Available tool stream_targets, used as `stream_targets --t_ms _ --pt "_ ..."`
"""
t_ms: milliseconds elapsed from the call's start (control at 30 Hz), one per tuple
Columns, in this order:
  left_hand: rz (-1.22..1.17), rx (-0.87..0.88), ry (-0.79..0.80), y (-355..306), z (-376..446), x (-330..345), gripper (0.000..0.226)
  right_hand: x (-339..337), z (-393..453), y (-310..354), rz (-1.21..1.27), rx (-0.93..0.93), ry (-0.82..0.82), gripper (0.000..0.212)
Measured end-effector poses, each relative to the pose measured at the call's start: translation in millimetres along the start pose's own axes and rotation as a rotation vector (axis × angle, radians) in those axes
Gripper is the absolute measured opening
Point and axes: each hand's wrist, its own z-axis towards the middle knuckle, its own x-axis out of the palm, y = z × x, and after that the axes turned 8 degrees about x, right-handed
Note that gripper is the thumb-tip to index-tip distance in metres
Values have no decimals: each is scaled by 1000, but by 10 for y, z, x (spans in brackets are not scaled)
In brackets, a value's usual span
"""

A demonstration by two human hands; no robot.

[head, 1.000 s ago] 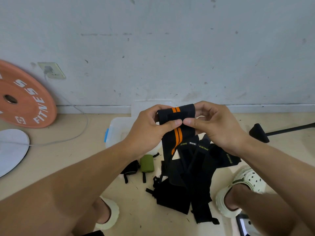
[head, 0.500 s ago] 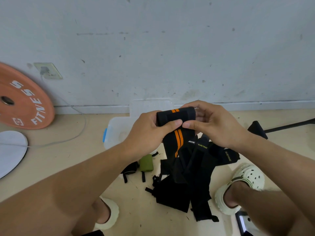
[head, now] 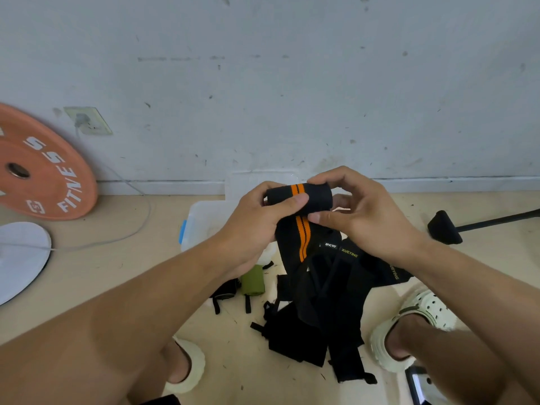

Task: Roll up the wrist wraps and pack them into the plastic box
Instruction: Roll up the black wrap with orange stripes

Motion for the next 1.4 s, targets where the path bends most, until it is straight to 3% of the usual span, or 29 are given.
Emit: stream_targets --t_ms 133,300,500,767,1033,1200,1400 --pt "120 146 -10 -20 12 -39 29 -31 16 60 213 156 74 44" --pt "194 210 45 -60 -25 -70 35 7 9 86 212 155 87 40" --pt "102 90 45 -103 -12 -36 58 12 -19 91 163 24 -37 43" --pt "111 64 43 -79 20 -7 25 21 -18 99 120 -23 -95 48" --pt "76 125 50 -37 55 -41 25 -41 12 77 195 84 40 48" --pt "85 134 56 -22 29 -42 35 -48 10 71 177 43 16 37" --pt "-59 -70 111 -120 -7 9 63 -22 19 4 156 -2 -89 39"
